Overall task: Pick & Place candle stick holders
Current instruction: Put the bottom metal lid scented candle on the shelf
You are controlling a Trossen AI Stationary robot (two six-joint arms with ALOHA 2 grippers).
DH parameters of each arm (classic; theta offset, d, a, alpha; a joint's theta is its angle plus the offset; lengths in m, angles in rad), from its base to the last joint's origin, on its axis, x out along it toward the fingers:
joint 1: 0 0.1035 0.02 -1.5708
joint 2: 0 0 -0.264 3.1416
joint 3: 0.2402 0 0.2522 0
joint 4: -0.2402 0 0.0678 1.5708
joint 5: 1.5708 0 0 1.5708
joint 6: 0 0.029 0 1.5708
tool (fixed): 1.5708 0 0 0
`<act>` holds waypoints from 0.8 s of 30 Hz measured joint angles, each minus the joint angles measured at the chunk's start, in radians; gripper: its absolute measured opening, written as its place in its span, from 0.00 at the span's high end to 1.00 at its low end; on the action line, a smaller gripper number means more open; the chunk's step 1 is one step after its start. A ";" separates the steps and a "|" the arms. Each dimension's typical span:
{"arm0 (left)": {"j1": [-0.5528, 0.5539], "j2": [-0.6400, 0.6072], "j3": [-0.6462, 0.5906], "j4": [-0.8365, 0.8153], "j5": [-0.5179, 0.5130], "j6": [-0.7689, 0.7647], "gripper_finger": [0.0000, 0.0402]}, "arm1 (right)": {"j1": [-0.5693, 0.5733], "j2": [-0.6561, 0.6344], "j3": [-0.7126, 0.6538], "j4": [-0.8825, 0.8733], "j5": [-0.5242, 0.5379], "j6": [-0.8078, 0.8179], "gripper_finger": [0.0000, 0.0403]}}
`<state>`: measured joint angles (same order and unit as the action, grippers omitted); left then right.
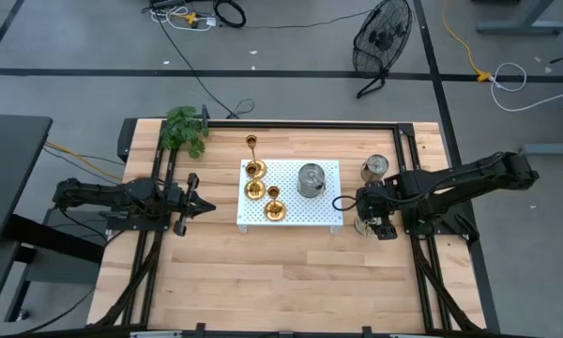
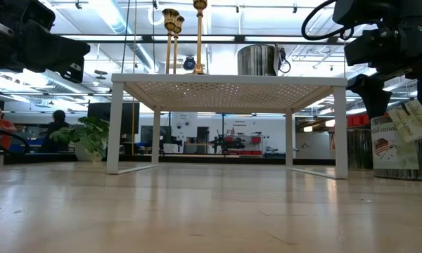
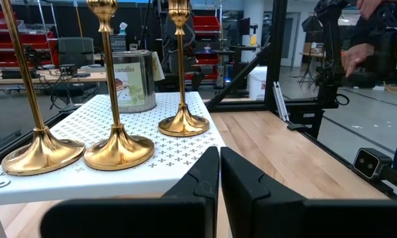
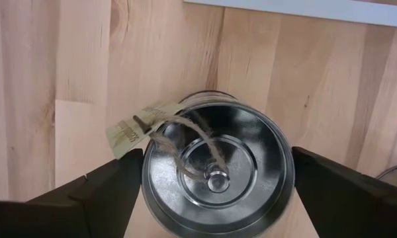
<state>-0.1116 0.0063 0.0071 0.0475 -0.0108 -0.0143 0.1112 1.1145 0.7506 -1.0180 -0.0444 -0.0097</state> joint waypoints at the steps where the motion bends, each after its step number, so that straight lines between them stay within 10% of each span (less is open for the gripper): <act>1: 0.000 0.000 0.000 0.000 0.000 0.000 0.95 | 0.000 0.000 0.000 0.000 0.000 0.001 0.09; 24: 0.000 0.000 0.000 0.000 0.000 0.000 0.95 | 0.000 0.002 0.052 -0.063 -0.026 0.002 0.10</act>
<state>-0.1116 0.0063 0.0072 0.0475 -0.0109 -0.0143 0.1112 1.1164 0.8027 -1.0807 -0.0708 -0.0078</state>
